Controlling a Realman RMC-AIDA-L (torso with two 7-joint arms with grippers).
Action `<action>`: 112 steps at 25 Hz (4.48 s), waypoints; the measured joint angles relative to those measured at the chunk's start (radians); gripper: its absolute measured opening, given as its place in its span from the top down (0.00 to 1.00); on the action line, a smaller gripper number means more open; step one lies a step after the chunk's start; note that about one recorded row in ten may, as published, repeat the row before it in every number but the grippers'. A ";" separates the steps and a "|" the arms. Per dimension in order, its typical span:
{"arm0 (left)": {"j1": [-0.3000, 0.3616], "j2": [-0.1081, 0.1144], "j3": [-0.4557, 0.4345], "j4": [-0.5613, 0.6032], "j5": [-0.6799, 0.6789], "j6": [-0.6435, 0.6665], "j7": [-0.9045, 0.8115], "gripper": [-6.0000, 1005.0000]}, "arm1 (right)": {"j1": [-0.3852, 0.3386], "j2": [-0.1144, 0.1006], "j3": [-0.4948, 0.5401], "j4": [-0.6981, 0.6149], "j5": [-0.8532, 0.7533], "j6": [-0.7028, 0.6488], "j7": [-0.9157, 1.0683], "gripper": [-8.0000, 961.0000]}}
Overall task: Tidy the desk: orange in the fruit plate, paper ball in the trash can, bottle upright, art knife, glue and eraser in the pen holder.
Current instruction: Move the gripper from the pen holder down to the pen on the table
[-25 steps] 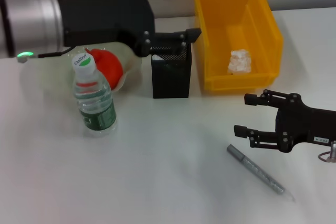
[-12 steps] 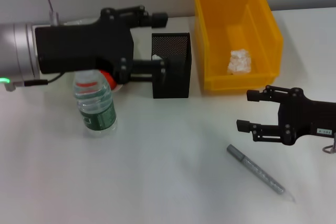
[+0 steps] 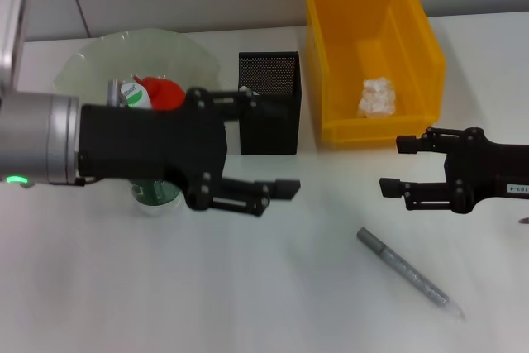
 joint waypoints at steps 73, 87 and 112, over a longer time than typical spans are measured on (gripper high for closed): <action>0.006 -0.001 0.000 -0.092 0.082 -0.062 0.092 0.19 | 0.306 0.001 -0.285 -0.292 -0.726 -0.297 0.760 0.22; 0.006 -0.003 0.006 -0.092 0.083 -0.065 0.092 0.19 | 0.309 0.001 -0.318 -0.281 -0.723 -0.288 0.764 0.29; 0.007 -0.003 0.017 -0.103 0.084 -0.068 0.103 0.19 | 0.320 0.003 -0.360 -0.231 -0.718 -0.200 0.799 0.41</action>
